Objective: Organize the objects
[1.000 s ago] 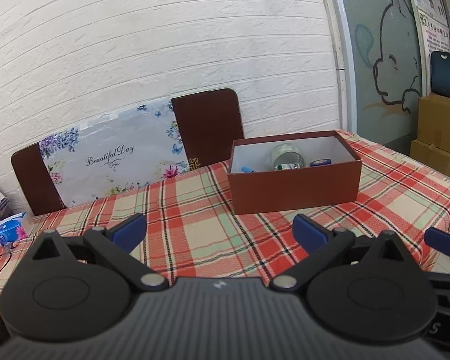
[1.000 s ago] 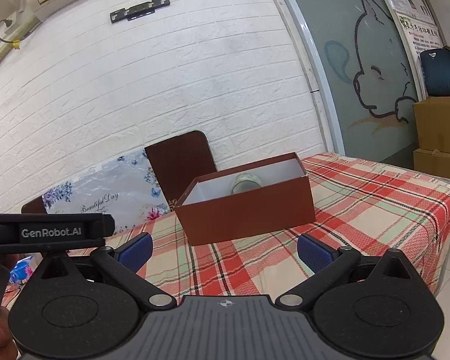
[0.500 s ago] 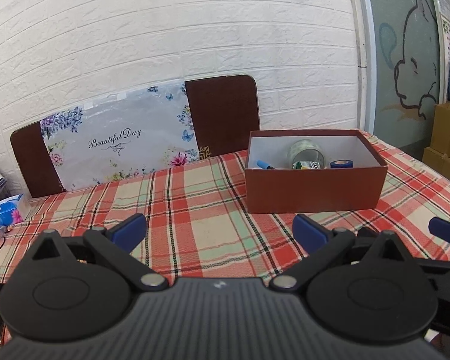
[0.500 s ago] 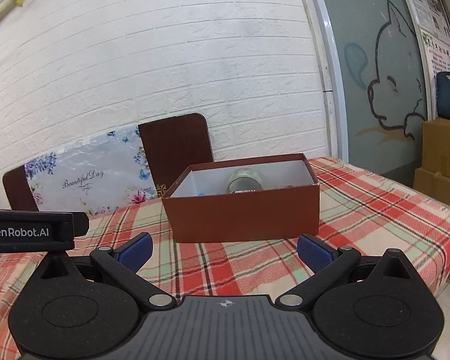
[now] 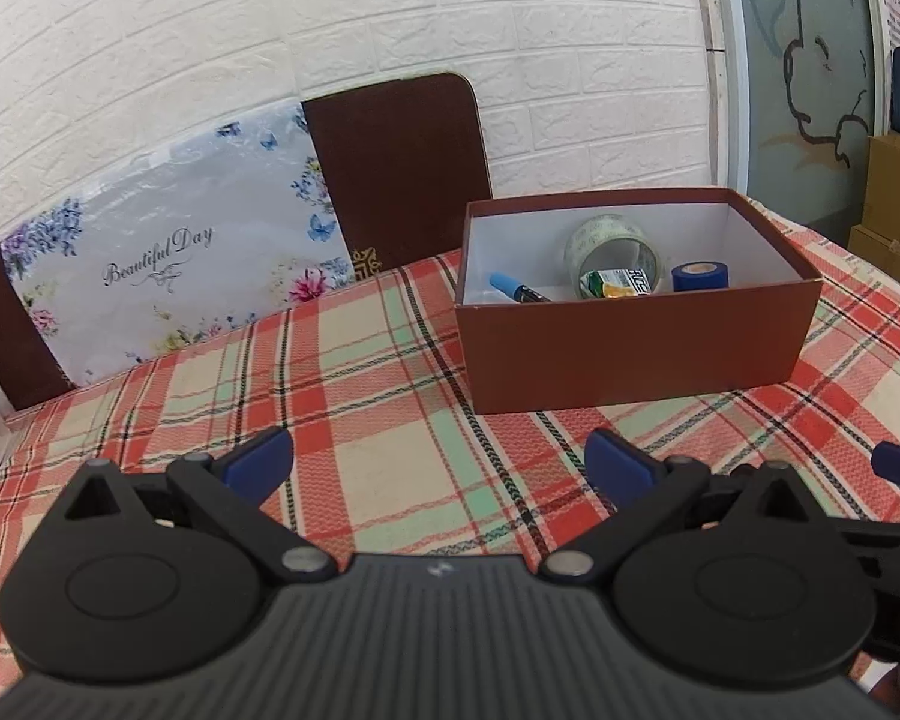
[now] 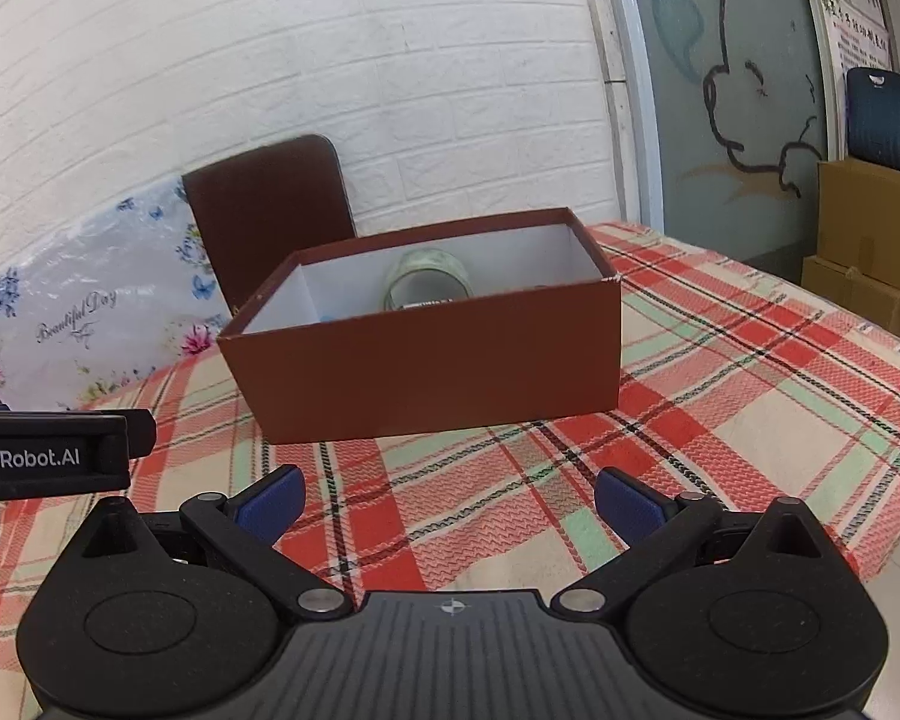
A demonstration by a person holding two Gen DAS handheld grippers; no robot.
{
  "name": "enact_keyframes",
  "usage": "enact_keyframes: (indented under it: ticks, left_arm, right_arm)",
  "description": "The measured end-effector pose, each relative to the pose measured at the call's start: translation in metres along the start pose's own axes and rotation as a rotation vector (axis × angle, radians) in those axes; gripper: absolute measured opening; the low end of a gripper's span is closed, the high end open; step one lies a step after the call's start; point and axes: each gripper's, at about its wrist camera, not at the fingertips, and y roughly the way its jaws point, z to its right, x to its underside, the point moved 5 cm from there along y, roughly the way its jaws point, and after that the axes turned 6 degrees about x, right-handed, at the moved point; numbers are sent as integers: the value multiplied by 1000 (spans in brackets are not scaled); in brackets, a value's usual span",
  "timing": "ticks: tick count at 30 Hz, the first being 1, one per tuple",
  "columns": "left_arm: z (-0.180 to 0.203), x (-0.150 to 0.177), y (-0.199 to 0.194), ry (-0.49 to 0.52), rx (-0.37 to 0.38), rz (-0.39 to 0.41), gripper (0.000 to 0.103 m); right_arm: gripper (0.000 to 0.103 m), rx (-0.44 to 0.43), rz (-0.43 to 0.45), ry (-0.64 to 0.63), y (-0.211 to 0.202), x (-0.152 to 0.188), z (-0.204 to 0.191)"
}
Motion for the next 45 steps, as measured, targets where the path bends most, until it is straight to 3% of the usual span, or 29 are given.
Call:
enact_keyframes:
  ticks: [17, 45]
  left_arm:
    - [-8, -2, 42, 1, 44, -47, 103]
    - [-7, 6, 44, -10, 14, -83, 103]
  right_arm:
    - [102, 25, -38, -22, 23, 6, -11]
    - [102, -1, -40, 21, 22, 10, -7]
